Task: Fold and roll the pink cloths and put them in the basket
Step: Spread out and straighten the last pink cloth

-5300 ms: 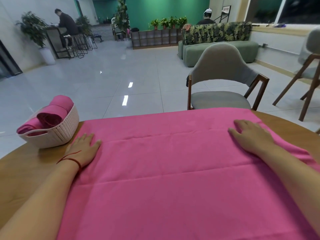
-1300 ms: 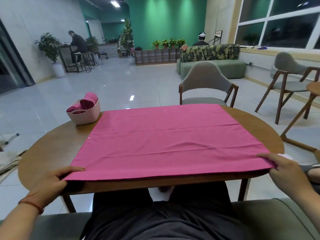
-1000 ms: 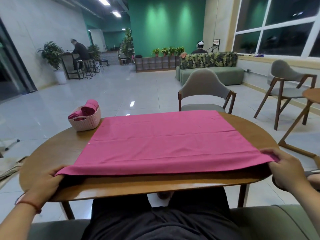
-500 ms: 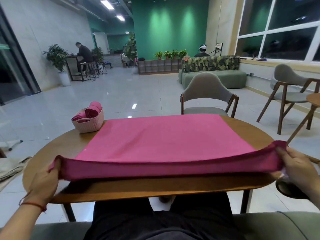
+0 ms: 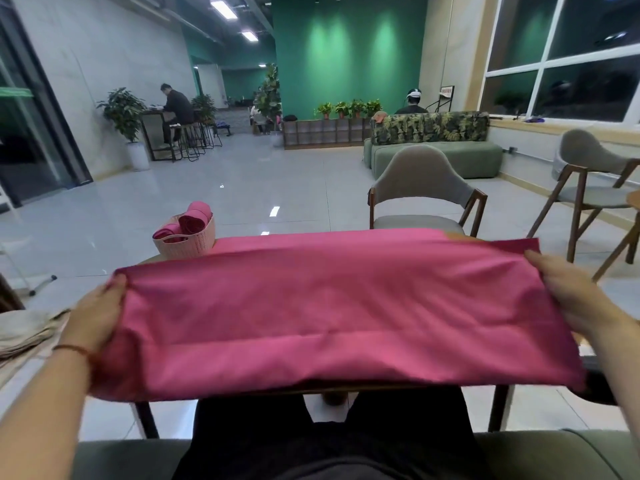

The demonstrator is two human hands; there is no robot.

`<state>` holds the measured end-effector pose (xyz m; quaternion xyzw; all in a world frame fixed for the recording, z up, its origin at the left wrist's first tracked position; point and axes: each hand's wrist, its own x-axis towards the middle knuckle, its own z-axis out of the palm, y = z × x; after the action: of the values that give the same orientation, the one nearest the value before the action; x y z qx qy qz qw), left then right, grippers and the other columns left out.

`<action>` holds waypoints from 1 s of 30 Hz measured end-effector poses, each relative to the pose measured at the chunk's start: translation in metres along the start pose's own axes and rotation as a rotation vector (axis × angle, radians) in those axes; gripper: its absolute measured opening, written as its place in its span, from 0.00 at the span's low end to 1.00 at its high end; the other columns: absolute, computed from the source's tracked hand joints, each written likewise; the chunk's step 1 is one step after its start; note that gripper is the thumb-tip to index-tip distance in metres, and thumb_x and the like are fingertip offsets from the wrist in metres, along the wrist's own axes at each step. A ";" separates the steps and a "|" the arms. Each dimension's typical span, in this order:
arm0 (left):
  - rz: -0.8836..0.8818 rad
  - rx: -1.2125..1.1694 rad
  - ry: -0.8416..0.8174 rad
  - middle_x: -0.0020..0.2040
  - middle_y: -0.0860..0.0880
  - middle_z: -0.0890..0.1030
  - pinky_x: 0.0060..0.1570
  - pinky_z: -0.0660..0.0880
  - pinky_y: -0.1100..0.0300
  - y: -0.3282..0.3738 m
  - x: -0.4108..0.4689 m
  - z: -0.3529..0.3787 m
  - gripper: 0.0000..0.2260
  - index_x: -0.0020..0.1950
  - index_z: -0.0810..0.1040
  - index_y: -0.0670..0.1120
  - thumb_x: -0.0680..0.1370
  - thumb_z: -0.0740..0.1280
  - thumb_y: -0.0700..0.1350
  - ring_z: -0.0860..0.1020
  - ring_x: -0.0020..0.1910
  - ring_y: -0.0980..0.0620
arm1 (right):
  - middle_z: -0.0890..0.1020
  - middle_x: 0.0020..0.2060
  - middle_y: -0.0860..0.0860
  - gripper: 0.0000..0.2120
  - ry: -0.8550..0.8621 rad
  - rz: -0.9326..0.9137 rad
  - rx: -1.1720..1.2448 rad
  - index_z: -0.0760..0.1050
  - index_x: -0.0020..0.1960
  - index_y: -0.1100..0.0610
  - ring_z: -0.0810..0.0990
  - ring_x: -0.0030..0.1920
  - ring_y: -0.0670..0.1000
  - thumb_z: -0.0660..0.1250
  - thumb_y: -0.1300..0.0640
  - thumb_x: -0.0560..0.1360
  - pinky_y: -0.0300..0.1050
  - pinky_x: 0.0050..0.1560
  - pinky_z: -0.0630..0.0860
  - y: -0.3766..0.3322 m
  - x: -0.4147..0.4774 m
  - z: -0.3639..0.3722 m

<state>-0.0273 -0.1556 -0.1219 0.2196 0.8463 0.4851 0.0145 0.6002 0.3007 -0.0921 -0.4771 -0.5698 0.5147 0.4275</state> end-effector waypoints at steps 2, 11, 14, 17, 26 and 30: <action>-0.051 0.169 -0.090 0.70 0.38 0.78 0.73 0.69 0.43 -0.035 0.035 0.028 0.26 0.70 0.79 0.46 0.85 0.57 0.63 0.77 0.68 0.38 | 0.83 0.57 0.64 0.18 0.027 -0.106 -0.283 0.82 0.62 0.59 0.81 0.61 0.64 0.60 0.48 0.87 0.54 0.63 0.74 0.014 0.018 0.030; 0.053 0.390 -0.211 0.79 0.43 0.70 0.77 0.60 0.51 -0.012 -0.016 0.082 0.23 0.79 0.70 0.47 0.88 0.54 0.55 0.68 0.77 0.41 | 0.85 0.58 0.58 0.15 -0.018 -0.313 -0.837 0.82 0.63 0.52 0.80 0.53 0.60 0.61 0.46 0.86 0.53 0.52 0.74 0.074 0.014 0.056; 0.056 0.421 -0.221 0.79 0.43 0.70 0.77 0.60 0.51 -0.016 -0.018 0.080 0.23 0.80 0.69 0.47 0.88 0.53 0.55 0.69 0.77 0.40 | 0.84 0.61 0.53 0.21 -0.101 -0.359 -0.941 0.80 0.68 0.52 0.80 0.57 0.57 0.68 0.40 0.82 0.50 0.54 0.73 0.072 0.003 0.050; 0.074 0.429 -0.240 0.79 0.43 0.70 0.77 0.62 0.50 -0.020 -0.029 0.075 0.24 0.80 0.69 0.50 0.87 0.53 0.58 0.69 0.76 0.40 | 0.84 0.62 0.51 0.21 -0.105 -0.355 -0.980 0.79 0.69 0.48 0.81 0.60 0.58 0.69 0.40 0.81 0.50 0.54 0.75 0.080 -0.003 0.039; 0.076 0.408 -0.162 0.71 0.40 0.78 0.71 0.69 0.45 -0.060 -0.095 0.038 0.18 0.76 0.75 0.50 0.87 0.59 0.51 0.76 0.69 0.35 | 0.89 0.48 0.52 0.11 0.077 -0.332 -1.202 0.83 0.50 0.36 0.85 0.46 0.62 0.72 0.53 0.79 0.53 0.42 0.78 0.092 -0.057 -0.032; 0.132 0.418 -0.110 0.62 0.39 0.84 0.63 0.74 0.43 -0.062 -0.121 0.010 0.19 0.69 0.81 0.50 0.86 0.57 0.55 0.80 0.61 0.34 | 0.84 0.33 0.37 0.04 -0.013 -0.295 -1.049 0.79 0.44 0.28 0.84 0.35 0.48 0.73 0.34 0.75 0.50 0.34 0.78 0.101 -0.070 -0.070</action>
<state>0.0621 -0.2206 -0.2014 0.2989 0.9102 0.2863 -0.0171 0.6922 0.2457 -0.1848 -0.5383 -0.8136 0.0987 0.1962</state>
